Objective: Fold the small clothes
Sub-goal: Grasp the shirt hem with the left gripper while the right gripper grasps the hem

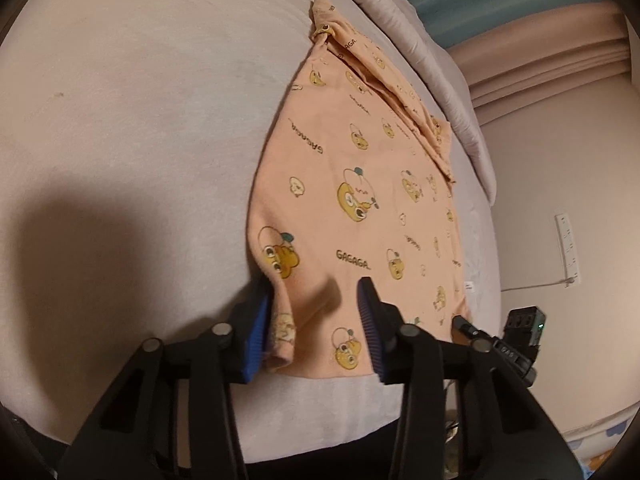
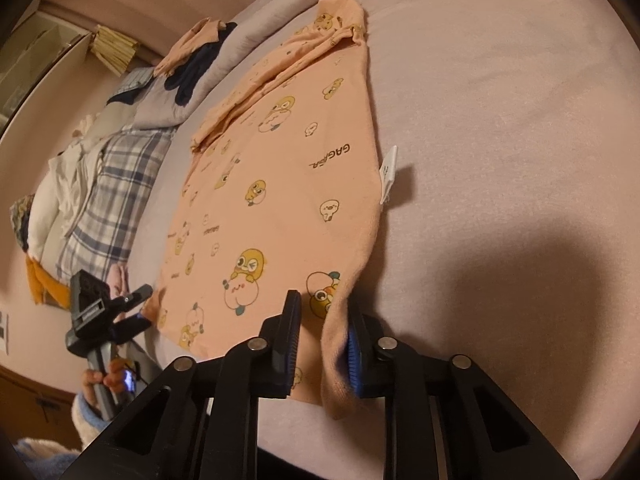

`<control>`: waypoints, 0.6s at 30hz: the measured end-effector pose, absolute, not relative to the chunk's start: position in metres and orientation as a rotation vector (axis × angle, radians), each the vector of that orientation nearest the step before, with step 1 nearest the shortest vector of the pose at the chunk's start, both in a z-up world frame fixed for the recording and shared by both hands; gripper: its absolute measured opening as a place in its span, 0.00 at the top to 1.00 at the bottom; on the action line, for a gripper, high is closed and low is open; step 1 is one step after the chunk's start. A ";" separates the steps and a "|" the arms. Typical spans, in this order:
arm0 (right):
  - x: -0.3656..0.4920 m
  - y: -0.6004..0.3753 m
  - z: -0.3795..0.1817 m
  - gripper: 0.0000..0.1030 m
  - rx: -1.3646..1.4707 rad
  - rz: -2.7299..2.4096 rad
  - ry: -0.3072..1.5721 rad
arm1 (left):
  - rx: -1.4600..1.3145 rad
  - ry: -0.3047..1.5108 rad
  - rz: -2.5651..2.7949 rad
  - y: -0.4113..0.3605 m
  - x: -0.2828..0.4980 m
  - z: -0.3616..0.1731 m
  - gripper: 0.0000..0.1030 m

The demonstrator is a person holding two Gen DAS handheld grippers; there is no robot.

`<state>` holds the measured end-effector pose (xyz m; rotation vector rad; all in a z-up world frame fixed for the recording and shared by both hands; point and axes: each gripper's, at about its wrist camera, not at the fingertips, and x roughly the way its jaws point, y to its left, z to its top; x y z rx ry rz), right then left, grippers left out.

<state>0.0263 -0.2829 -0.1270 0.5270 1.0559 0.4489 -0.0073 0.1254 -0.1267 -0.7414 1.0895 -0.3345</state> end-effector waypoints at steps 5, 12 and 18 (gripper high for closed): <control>0.025 -0.281 -0.129 0.88 0.523 0.442 1.032 | -0.716 1.094 -0.297 0.125 -0.010 -0.128 0.88; 0.025 -0.280 -0.126 0.90 0.509 0.434 1.028 | -0.700 1.092 -0.273 0.123 -0.012 -0.131 0.91; 0.022 -0.275 -0.122 0.94 0.505 0.419 1.005 | -0.667 1.076 -0.265 0.120 -0.014 -0.128 0.91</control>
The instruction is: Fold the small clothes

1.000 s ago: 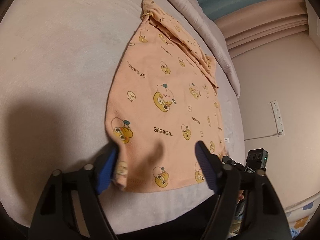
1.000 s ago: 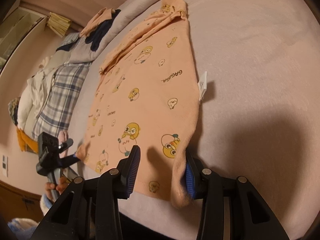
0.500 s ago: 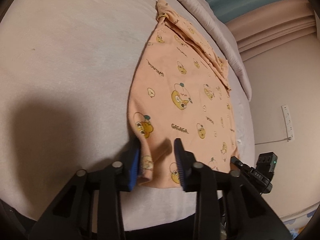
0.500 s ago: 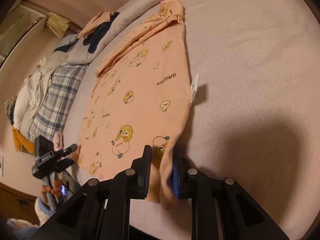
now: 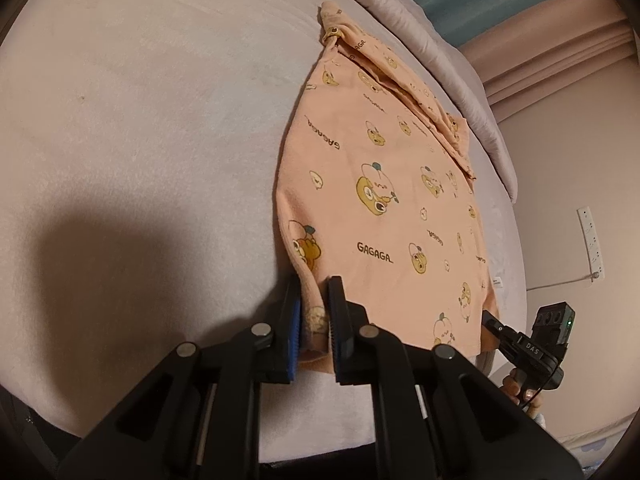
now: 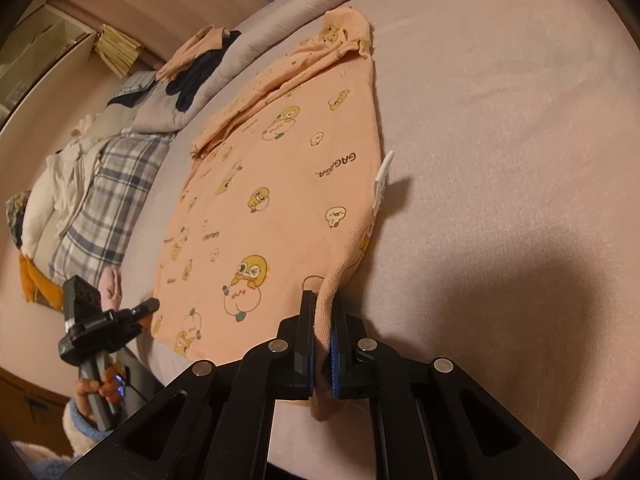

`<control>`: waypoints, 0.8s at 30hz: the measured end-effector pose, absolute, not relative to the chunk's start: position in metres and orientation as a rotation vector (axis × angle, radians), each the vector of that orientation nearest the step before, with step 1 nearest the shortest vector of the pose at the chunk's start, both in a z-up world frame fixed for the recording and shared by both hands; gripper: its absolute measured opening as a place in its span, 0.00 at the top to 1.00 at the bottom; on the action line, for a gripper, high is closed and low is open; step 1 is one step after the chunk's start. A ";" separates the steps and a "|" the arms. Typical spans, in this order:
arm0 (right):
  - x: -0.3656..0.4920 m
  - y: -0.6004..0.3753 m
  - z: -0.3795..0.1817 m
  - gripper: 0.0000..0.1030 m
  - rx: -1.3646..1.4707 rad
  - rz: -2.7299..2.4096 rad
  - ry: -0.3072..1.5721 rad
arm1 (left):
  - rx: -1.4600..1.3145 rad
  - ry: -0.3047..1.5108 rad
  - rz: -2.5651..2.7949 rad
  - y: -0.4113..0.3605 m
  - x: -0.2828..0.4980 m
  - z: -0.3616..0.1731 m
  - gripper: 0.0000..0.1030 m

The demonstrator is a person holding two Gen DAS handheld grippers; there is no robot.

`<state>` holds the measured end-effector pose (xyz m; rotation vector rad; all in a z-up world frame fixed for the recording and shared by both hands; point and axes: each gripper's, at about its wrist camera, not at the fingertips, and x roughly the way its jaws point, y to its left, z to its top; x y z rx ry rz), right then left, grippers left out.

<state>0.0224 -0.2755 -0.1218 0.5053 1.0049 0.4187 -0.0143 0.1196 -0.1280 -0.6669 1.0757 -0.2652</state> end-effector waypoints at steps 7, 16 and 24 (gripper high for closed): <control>0.021 -0.274 -0.111 0.94 0.528 0.465 0.958 | -0.717 1.037 -0.302 0.124 -0.020 -0.125 0.92; 0.020 -0.277 -0.100 0.94 0.577 0.521 0.894 | -0.752 0.939 -0.386 0.122 -0.025 -0.102 0.93; 0.017 -0.278 -0.095 0.94 0.605 0.560 0.853 | -0.797 0.856 -0.456 0.124 -0.026 -0.091 0.96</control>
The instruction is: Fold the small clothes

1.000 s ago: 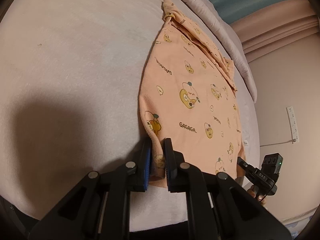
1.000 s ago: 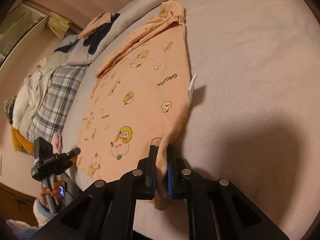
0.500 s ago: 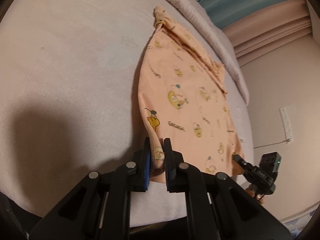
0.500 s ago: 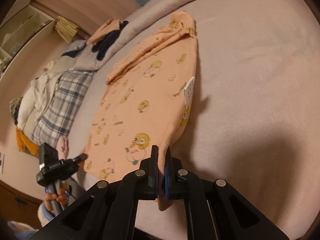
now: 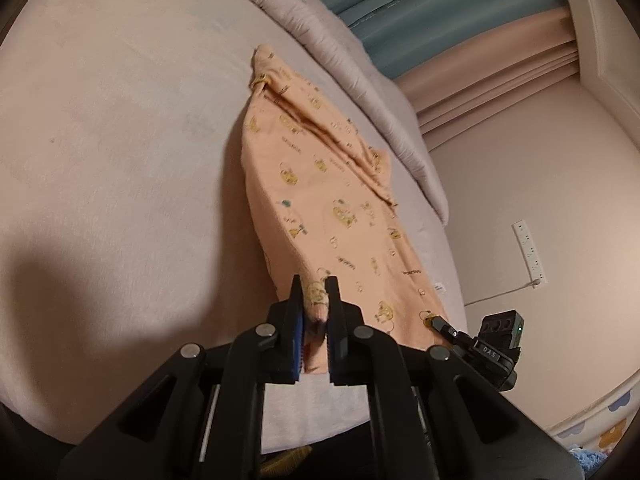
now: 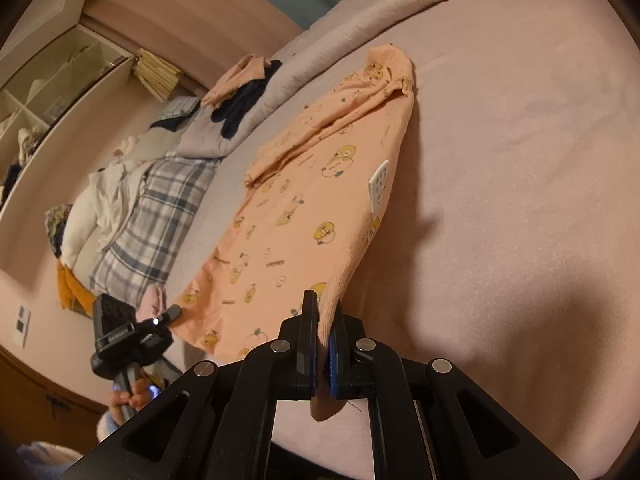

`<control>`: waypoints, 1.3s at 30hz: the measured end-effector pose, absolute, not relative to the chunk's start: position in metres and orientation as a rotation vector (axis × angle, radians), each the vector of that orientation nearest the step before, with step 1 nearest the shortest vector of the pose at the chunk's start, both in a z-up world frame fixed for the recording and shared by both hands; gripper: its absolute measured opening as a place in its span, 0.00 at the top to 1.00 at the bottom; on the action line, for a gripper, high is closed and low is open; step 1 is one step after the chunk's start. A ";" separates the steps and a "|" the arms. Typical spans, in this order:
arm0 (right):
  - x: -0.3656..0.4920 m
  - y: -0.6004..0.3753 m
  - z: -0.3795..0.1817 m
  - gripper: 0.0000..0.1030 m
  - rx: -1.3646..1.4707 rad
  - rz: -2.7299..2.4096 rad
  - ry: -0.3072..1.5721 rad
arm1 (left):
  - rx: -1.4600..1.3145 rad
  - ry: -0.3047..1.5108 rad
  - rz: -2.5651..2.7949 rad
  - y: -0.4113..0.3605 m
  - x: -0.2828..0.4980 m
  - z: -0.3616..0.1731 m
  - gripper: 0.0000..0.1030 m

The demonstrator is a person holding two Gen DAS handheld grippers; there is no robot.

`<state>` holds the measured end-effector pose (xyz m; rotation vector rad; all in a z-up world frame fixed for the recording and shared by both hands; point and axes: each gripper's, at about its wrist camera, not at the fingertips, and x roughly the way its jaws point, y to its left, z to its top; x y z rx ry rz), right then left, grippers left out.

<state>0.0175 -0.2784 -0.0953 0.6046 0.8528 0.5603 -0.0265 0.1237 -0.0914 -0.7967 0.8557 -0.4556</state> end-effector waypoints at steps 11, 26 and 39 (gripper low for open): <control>0.009 -0.286 -0.084 0.95 0.655 0.642 0.770 | -0.852 0.750 -0.534 0.134 -0.030 -0.077 0.96; 0.007 -0.281 -0.063 0.95 0.593 0.706 0.729 | -0.803 0.716 -0.526 0.140 -0.028 -0.055 0.96; 0.014 -0.285 -0.078 0.95 0.603 0.706 0.780 | -0.777 0.983 -0.330 0.149 -0.011 -0.117 0.51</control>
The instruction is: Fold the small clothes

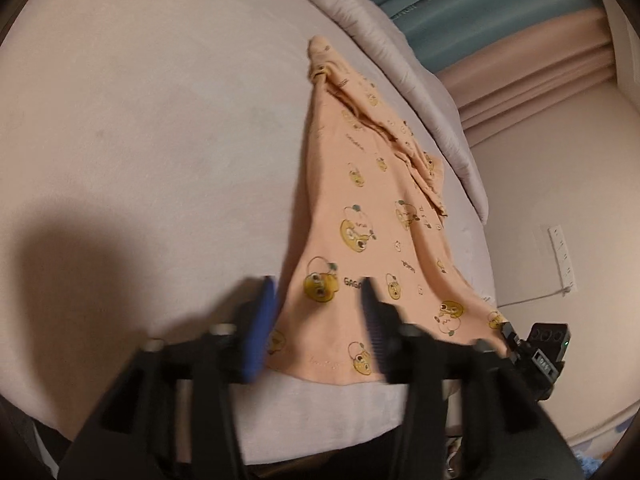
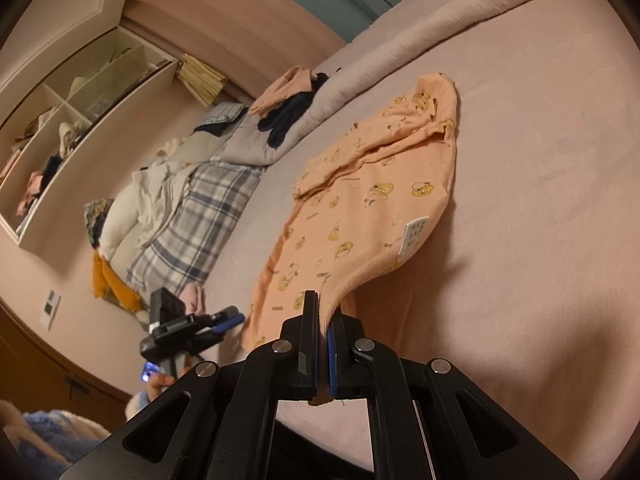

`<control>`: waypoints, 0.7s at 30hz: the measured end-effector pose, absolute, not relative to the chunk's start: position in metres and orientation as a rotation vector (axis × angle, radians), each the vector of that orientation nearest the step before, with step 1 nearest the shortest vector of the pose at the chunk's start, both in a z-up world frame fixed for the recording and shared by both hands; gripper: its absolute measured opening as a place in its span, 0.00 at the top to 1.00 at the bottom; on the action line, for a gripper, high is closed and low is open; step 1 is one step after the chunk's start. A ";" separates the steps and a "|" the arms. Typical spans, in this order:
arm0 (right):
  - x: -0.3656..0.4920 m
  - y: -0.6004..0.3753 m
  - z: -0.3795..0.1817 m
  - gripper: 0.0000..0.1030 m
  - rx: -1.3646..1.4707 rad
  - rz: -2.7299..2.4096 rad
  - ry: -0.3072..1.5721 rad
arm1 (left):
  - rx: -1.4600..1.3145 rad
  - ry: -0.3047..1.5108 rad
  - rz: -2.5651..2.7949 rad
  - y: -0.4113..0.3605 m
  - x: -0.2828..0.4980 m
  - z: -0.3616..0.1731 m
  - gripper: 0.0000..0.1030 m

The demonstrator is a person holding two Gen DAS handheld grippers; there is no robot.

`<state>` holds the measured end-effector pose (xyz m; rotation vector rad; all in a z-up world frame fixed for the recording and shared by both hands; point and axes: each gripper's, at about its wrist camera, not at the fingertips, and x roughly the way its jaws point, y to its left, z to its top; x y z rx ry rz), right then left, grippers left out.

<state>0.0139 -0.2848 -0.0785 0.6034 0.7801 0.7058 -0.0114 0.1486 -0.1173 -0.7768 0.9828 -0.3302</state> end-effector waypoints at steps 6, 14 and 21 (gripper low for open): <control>0.015 -0.289 -0.084 0.95 0.626 0.702 0.788 | -0.733 1.042 -0.412 0.135 -0.003 -0.126 0.54; 0.014 -0.293 -0.086 0.95 0.621 0.676 0.794 | -0.829 1.028 -0.479 0.131 -0.004 -0.130 0.95; 0.018 -0.294 -0.086 0.95 0.655 0.678 0.773 | -0.882 0.877 -0.548 0.140 -0.017 -0.098 0.95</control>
